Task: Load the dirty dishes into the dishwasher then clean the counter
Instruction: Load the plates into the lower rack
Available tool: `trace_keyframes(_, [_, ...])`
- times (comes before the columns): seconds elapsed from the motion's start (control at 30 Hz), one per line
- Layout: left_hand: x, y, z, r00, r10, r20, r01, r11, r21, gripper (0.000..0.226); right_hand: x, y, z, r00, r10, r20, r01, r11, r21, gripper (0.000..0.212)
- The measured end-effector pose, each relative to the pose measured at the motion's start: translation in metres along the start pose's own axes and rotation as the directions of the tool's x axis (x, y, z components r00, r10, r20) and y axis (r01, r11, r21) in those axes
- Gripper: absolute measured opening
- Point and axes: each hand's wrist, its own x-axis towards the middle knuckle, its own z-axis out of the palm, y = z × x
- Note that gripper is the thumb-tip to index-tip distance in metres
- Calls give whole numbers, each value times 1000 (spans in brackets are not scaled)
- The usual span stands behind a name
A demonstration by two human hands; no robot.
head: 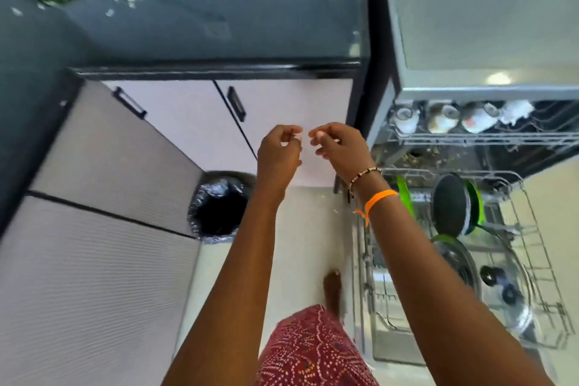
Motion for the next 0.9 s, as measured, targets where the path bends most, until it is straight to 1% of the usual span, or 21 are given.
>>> trace_keyframes(0.1, [-9, 19, -40, 996, 86, -36, -85, 996, 25, 15, -10, -35, 18, 998, -49, 48, 49, 999, 1, 20])
trace_keyframes(0.17, [-18, 33, -73, 986, 137, -91, -137, 991, 10, 14, -19, -66, 33, 988, -100, 118, 103, 995, -18, 20])
trace_keyframes(0.3, [-20, 49, -122, 975, 128, -183, -138, 990, -40, 14, -18, -114, 65, 964, -186, 188, 195, 980, -32, 20])
trace_keyframes(0.37, [-15, 54, -144, 967, 116, -228, -131, 990, -50, 16, -13, -135, 85, 957, -208, 204, 212, 977, 5, 20])
trace_keyframes(0.47, [4, 59, -176, 955, 114, -274, -130, 990, -44, 17, 0, -163, 117, 948, -219, 229, 211, 976, 60, 19])
trace_keyframes(0.53, [25, 59, -199, 949, 105, -299, -122, 992, -38, 19, 14, -180, 143, 936, -225, 270, 208, 974, 90, 21])
trace_keyframes(0.67, [75, 57, -245, 935, 79, -347, -105, 993, -59, 22, 54, -203, 199, 920, -205, 332, 193, 979, 71, 22])
trace_keyframes(0.77, [111, 55, -281, 929, 45, -368, -71, 996, -57, 21, 87, -209, 241, 914, -195, 355, 206, 979, 7, 20])
trace_keyframes(0.83, [133, 55, -303, 929, 32, -369, -54, 997, -49, 20, 108, -214, 267, 910, -169, 378, 168, 985, 35, 19])
trace_keyframes(0.9, [153, 57, -326, 921, 22, -390, -55, 996, -75, 20, 128, -222, 292, 908, -117, 403, 90, 992, 87, 17])
